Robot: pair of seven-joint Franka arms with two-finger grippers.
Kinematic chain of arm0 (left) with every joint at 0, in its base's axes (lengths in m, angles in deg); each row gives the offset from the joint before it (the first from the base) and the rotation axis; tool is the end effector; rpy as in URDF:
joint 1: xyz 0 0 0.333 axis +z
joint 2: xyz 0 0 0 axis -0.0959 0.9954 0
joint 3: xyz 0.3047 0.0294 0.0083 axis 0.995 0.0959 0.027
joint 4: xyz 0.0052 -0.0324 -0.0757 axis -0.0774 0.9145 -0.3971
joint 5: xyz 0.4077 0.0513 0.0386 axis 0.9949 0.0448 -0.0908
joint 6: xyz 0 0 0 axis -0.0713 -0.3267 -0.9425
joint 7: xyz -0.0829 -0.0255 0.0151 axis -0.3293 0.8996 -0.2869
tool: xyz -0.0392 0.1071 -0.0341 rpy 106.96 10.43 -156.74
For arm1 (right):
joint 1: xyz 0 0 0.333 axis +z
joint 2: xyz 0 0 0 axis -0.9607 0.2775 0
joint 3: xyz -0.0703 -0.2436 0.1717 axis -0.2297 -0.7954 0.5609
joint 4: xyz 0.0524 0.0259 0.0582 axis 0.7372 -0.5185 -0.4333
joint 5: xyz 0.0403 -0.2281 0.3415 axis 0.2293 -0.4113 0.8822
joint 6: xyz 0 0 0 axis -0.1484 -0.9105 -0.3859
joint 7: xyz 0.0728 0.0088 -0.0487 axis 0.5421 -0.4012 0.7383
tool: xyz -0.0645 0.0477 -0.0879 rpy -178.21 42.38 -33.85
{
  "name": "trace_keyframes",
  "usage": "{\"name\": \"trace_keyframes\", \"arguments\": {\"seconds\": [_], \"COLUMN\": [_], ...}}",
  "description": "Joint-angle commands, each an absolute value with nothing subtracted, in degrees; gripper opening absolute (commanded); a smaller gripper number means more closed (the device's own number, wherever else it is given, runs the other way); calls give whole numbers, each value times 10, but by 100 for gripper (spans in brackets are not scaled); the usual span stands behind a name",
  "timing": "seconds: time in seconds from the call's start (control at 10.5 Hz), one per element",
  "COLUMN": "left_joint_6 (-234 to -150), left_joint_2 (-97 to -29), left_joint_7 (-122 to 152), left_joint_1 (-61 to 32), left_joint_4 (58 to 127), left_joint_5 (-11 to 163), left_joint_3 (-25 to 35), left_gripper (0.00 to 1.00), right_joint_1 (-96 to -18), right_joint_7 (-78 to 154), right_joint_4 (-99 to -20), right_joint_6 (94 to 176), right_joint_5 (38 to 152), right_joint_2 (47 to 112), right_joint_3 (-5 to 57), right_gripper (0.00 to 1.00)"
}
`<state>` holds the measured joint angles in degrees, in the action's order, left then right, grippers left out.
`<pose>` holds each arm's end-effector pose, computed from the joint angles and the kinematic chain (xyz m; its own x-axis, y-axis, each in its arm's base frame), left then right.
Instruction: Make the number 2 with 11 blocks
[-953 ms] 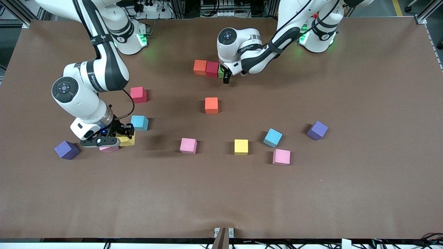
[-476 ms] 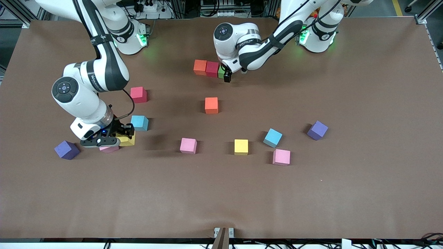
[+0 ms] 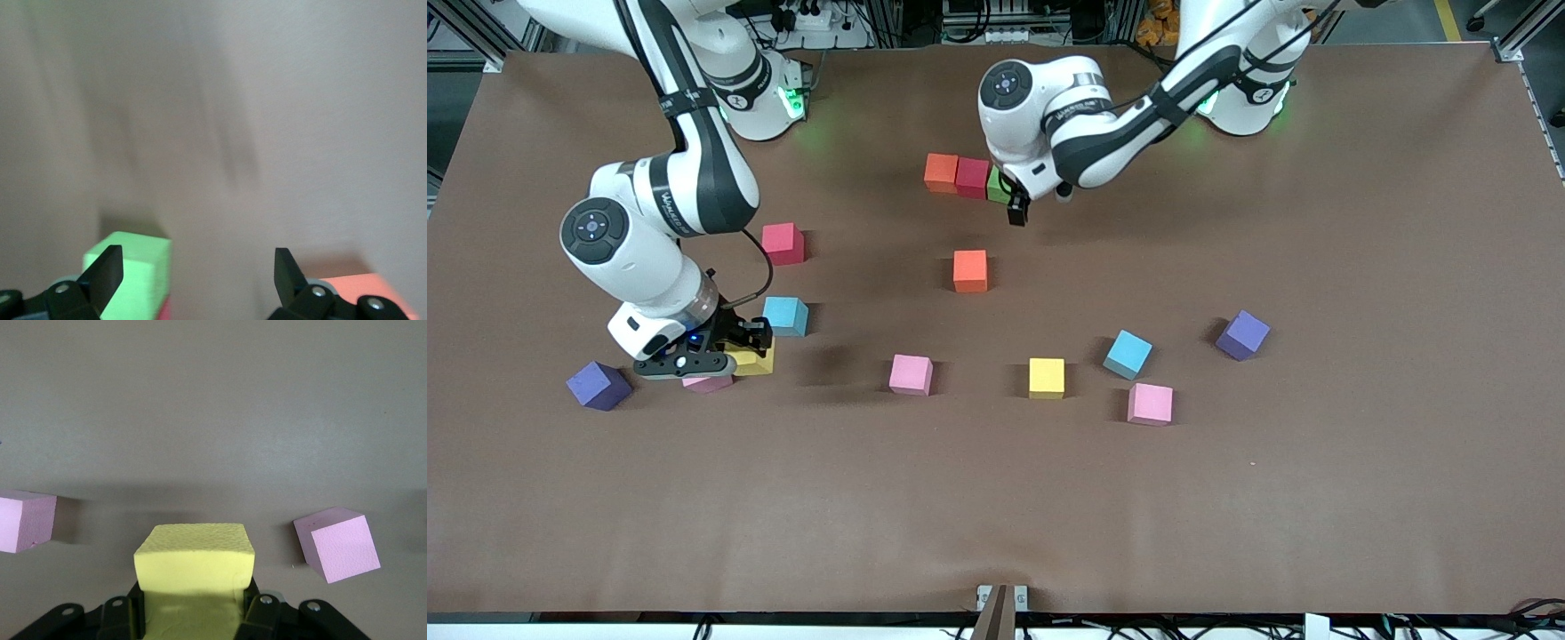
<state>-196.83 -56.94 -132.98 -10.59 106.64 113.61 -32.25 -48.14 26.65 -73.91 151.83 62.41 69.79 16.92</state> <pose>0.3207 -0.5045 0.2474 0.1990 0.9777 0.0667 0.9756 -0.1912 -0.1081 0.6089 0.1257 0.3224 0.9953 0.0443 0.0862 0.0453 -0.9989 -0.0101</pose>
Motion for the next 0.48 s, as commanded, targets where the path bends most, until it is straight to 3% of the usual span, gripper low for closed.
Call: {"name": "trace_keyframes", "arguments": {"seconds": [0.0,0.38], "left_joint_6": [-1952,-1952], "left_joint_2": [-584,-577], "left_joint_7": [-1286,-1088], "left_joint_1": [-54,-20], "left_joint_4": [1045,962], "left_joint_5": [1179,1198], "left_joint_3": [-331,-242], "left_gripper": [100,100], "right_joint_1": [-459,-374], "right_joint_7": [243,162], "right_joint_4": [-737,-861], "right_joint_6": [1516,1525], "right_joint_5": [632,638], "right_joint_2": [699,604], "right_joint_3": [169,174], "right_gripper": [40,40]}}
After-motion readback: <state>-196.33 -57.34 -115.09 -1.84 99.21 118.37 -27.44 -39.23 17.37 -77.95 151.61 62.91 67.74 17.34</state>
